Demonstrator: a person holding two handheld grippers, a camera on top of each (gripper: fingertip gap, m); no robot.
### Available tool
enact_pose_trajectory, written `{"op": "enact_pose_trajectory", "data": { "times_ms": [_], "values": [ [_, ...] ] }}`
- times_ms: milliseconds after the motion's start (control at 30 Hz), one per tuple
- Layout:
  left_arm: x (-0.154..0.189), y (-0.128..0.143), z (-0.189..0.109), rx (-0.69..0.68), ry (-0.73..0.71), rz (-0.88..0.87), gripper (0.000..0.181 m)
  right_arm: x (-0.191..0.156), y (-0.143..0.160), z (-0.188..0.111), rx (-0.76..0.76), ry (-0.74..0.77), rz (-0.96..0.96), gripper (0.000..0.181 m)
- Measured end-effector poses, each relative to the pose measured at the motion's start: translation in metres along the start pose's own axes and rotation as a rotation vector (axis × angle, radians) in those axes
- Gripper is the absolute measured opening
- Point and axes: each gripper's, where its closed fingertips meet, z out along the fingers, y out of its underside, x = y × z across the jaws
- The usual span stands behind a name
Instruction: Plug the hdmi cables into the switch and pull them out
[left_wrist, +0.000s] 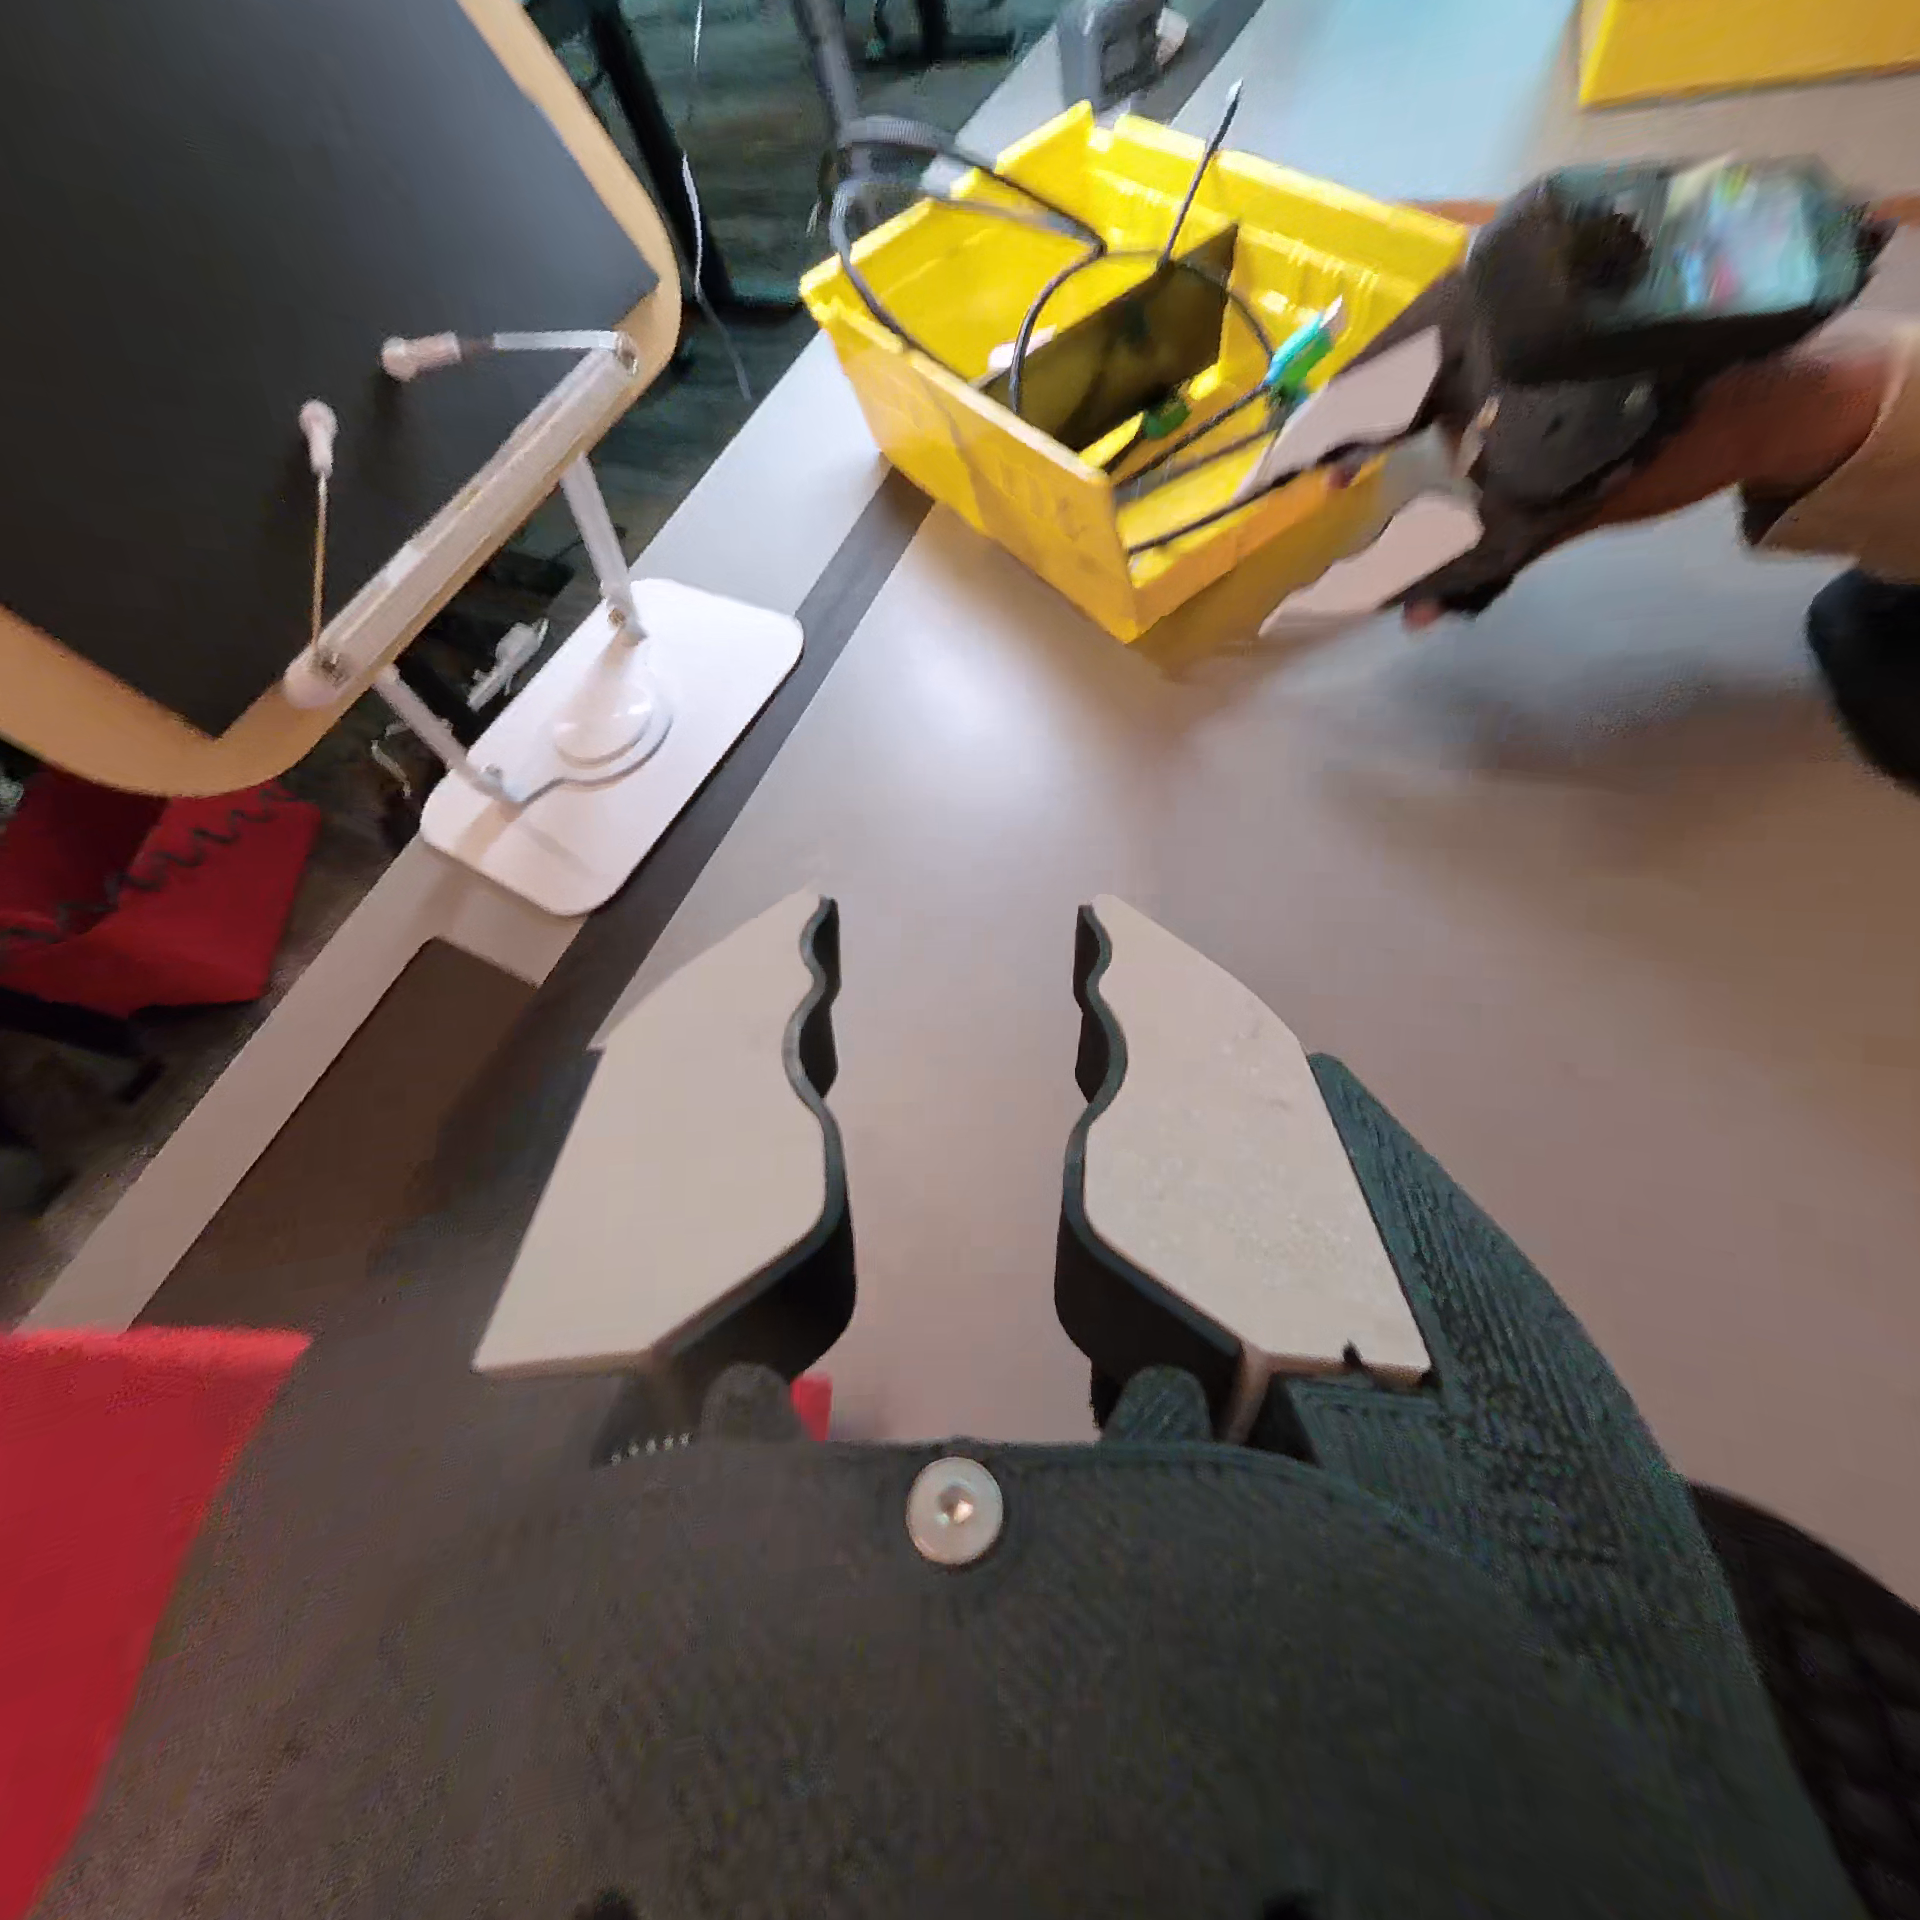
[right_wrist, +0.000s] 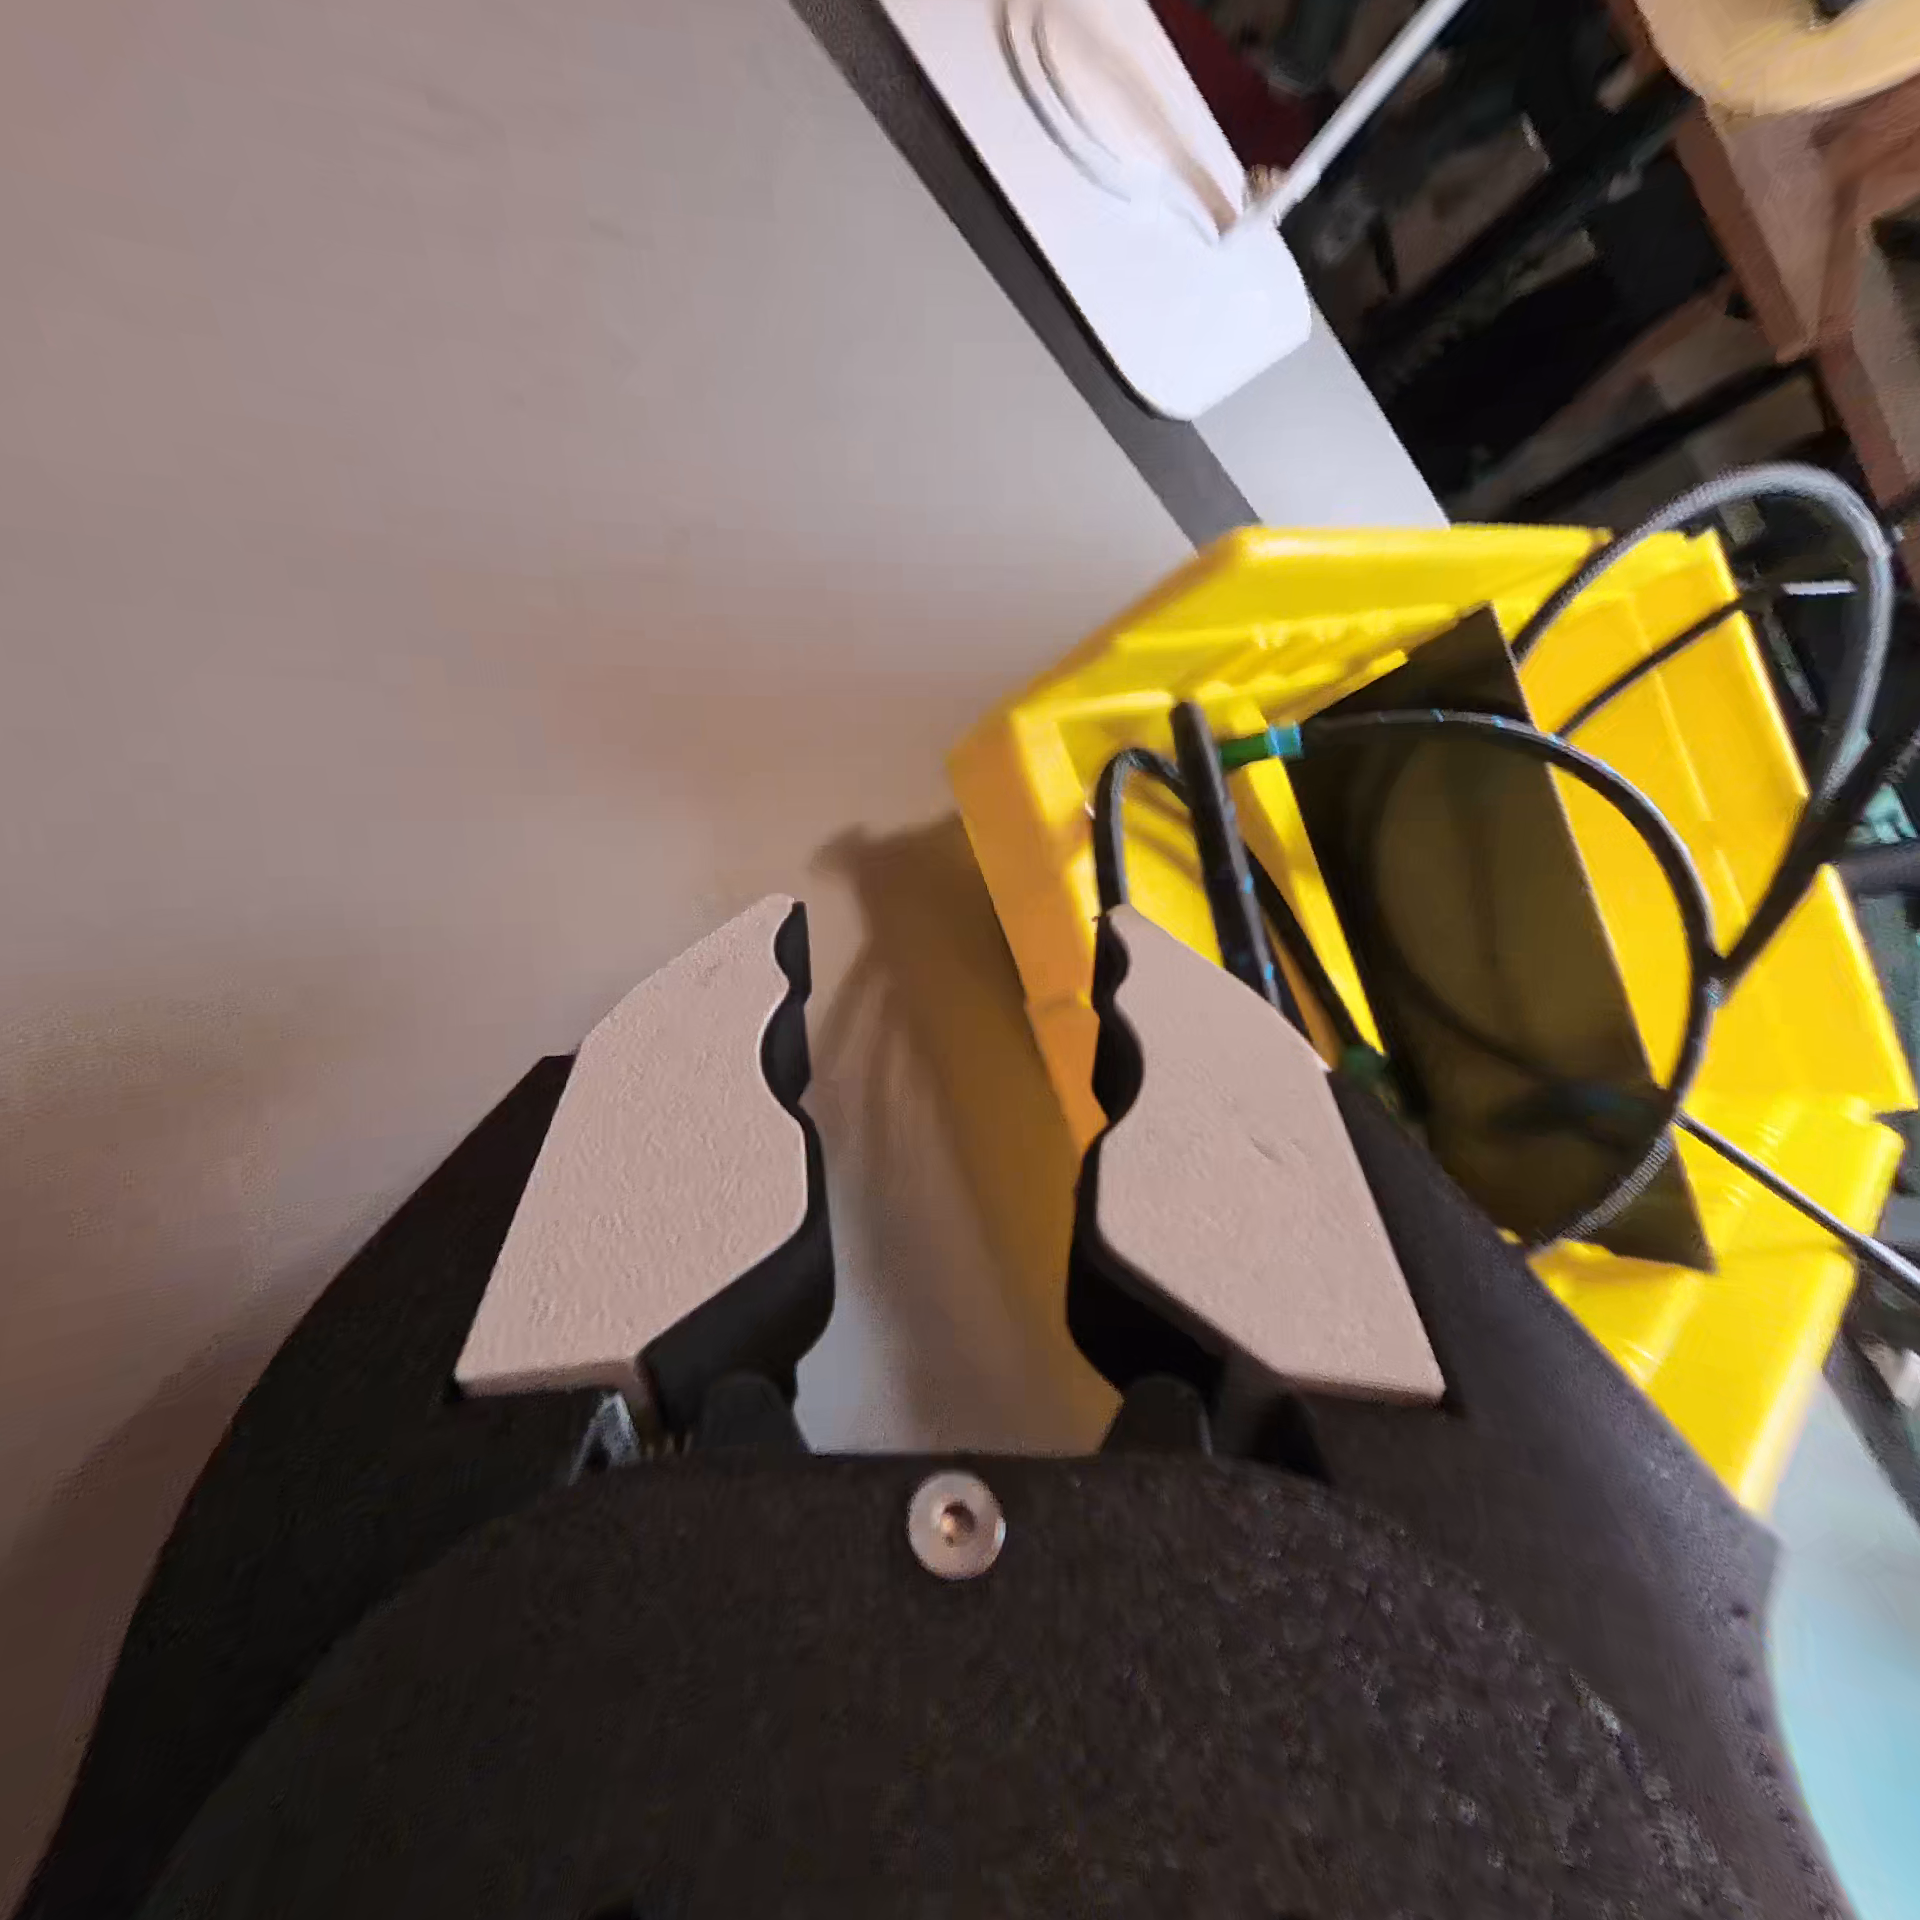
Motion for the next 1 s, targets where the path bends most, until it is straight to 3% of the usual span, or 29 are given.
{"op": "enact_pose_trajectory", "data": {
  "times_ms": [100,200,300,400,500,600,767,1000],
  "values": [
    [-0.013,0.037,-0.015,-0.178,-0.037,-0.002,0.044,0.012,0.022,-0.001,-0.124,-0.013,-0.033,0.055],
    [-0.027,0.109,-0.033,-0.421,-0.045,-0.055,0.049,0.025,0.044,0.001,-0.236,-0.029,-0.125,0.055],
    [-0.035,0.183,-0.048,-0.605,-0.036,-0.140,0.053,0.035,0.046,0.007,-0.264,-0.060,-0.188,0.041],
    [-0.039,0.233,-0.051,-0.699,-0.043,-0.190,0.057,0.034,0.051,0.016,-0.371,-0.102,-0.277,0.041],
    [-0.047,0.260,-0.045,-0.757,-0.073,-0.168,0.045,0.031,0.058,0.029,-0.479,-0.078,-0.394,0.044],
    [-0.057,0.271,-0.036,-0.799,-0.127,-0.082,0.032,0.038,0.059,0.041,-0.499,-0.013,-0.485,0.030],
    [-0.040,0.246,-0.003,-0.730,-0.105,-0.023,0.026,0.029,0.060,0.034,-0.424,-0.043,-0.503,0.029],
    [0.013,0.200,0.049,-0.660,0.009,0.188,0.027,-0.041,0.046,-0.012,-0.232,-0.126,-0.622,0.029]
  ]
}}
